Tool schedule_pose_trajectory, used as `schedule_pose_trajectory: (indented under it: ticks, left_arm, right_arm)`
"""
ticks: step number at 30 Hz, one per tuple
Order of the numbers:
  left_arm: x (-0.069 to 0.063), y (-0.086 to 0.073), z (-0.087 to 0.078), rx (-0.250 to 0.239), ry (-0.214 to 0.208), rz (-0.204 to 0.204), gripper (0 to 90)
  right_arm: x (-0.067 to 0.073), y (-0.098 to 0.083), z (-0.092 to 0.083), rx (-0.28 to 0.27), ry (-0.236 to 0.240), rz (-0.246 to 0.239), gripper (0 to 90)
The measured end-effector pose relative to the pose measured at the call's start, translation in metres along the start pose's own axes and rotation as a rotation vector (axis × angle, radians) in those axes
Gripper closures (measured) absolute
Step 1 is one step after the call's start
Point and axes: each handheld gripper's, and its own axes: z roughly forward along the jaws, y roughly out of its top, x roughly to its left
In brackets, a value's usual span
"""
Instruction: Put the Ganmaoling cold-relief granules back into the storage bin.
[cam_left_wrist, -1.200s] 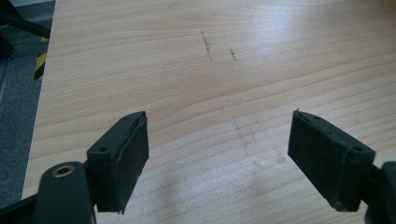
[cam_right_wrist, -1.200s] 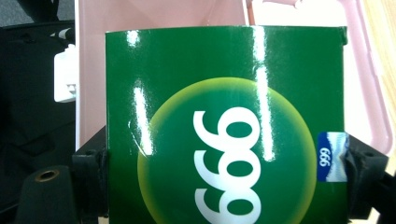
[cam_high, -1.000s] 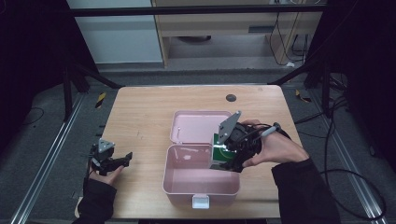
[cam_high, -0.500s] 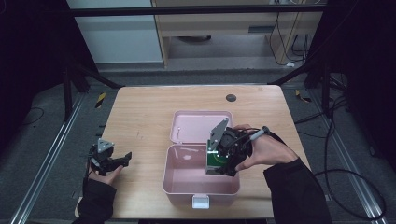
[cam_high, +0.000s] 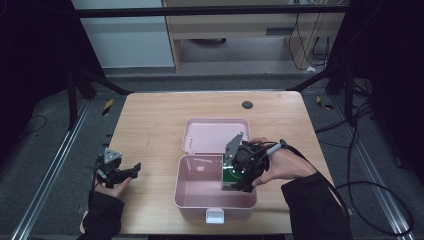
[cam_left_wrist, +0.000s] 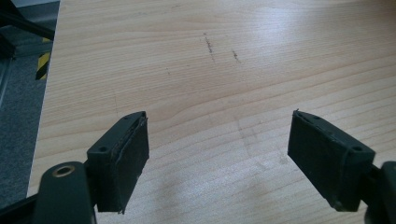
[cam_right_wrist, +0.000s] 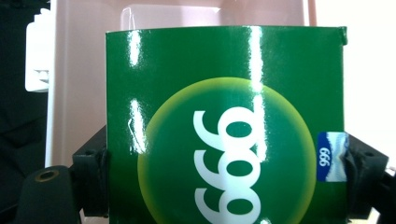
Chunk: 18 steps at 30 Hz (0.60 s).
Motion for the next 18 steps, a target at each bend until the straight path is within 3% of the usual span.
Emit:
schedule_pose_trajectory:
  ticks: [3, 7, 18]
  left_arm:
    - [0.001, 0.000, 0.000, 0.001, 0.000, 0.001, 19.7]
    - [0.000, 0.000, 0.000, 0.002, 0.000, 0.001, 19.7]
    - [0.001, 0.000, -0.001, -0.002, 0.000, 0.001, 19.7]
  right_arm:
    - [-0.001, -0.003, 0.004, -0.016, 0.017, 0.009, 15.8]
    - [0.001, -0.007, 0.014, 0.020, 0.008, -0.003, 15.7]
    - [0.003, -0.005, 0.028, 0.041, 0.036, -0.020, 15.6]
